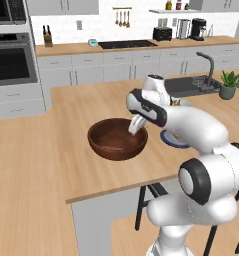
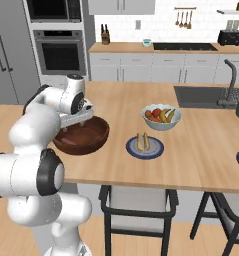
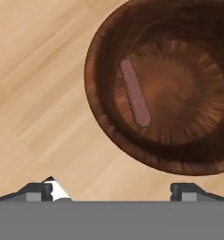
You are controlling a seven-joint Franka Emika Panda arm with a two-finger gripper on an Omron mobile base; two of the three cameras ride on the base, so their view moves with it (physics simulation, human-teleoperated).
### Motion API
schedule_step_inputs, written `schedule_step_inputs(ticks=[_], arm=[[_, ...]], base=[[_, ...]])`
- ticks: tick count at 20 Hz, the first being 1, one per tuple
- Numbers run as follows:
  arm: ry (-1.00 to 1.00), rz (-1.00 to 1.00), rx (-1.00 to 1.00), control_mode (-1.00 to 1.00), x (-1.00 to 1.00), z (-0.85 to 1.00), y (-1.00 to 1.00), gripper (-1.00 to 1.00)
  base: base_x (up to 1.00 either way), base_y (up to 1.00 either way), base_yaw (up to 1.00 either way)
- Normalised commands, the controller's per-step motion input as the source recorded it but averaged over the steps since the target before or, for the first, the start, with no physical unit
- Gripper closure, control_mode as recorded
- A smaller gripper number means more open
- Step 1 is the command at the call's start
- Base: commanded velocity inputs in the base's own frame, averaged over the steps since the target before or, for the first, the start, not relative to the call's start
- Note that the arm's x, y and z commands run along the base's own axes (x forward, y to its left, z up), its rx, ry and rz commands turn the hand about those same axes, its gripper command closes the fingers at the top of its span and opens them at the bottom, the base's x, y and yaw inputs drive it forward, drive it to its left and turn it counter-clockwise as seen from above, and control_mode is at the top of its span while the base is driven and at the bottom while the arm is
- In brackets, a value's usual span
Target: Place one bun and one sausage from the bowl on each plate.
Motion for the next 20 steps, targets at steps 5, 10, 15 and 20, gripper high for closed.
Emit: schedule_step_inputs(ticks=[5, 10, 15, 20], arm=[[0.00, 0.12, 0.00, -1.00, 0.61, -0.35, 0.60, -1.00], [0.09, 0.02, -0.08, -1.00, 0.65, -0.56, 0.05, -1.00], [0.19, 0.00, -0.11, -1.00, 0.12, -0.51, 0.16, -1.00], [0.08, 0.00, -0.01, -1.00, 0.18, -0.38, 0.22, -1.00]], base=[[0.00, 0.00, 0.00], [0.00, 0.00, 0.00], [0.00, 0.00, 0.00], [0.00, 0.00, 0.00]])
